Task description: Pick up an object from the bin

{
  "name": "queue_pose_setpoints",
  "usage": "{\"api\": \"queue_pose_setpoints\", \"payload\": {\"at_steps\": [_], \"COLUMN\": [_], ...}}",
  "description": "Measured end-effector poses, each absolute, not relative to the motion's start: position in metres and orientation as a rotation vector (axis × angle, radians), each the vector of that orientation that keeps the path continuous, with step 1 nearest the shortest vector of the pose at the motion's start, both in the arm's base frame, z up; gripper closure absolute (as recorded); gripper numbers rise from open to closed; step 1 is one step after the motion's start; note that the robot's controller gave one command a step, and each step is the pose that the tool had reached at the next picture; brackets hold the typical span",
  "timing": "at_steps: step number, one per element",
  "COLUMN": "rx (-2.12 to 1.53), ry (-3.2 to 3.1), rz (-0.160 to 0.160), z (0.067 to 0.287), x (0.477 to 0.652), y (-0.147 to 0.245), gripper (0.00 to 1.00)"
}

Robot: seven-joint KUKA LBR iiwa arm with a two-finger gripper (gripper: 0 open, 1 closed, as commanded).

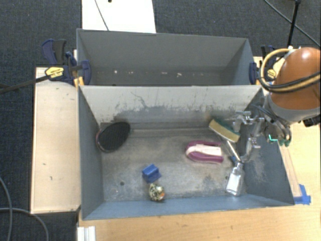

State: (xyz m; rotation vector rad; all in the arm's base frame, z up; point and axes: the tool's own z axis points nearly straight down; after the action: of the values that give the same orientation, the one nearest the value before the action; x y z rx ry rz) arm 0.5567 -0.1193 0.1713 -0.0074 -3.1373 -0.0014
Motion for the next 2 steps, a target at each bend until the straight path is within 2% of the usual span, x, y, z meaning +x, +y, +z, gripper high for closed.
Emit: {"api": "queue_pose_setpoints", "payload": {"at_steps": [1,2], "rx": [0.411,0.071], "ry": [-3.113,-3.141], "rz": [-0.005,-0.003], "z": [0.100,0.070], "x": [0.587,0.552], "y": [-0.061,-0.043], "gripper": [0.00,0.00]}}
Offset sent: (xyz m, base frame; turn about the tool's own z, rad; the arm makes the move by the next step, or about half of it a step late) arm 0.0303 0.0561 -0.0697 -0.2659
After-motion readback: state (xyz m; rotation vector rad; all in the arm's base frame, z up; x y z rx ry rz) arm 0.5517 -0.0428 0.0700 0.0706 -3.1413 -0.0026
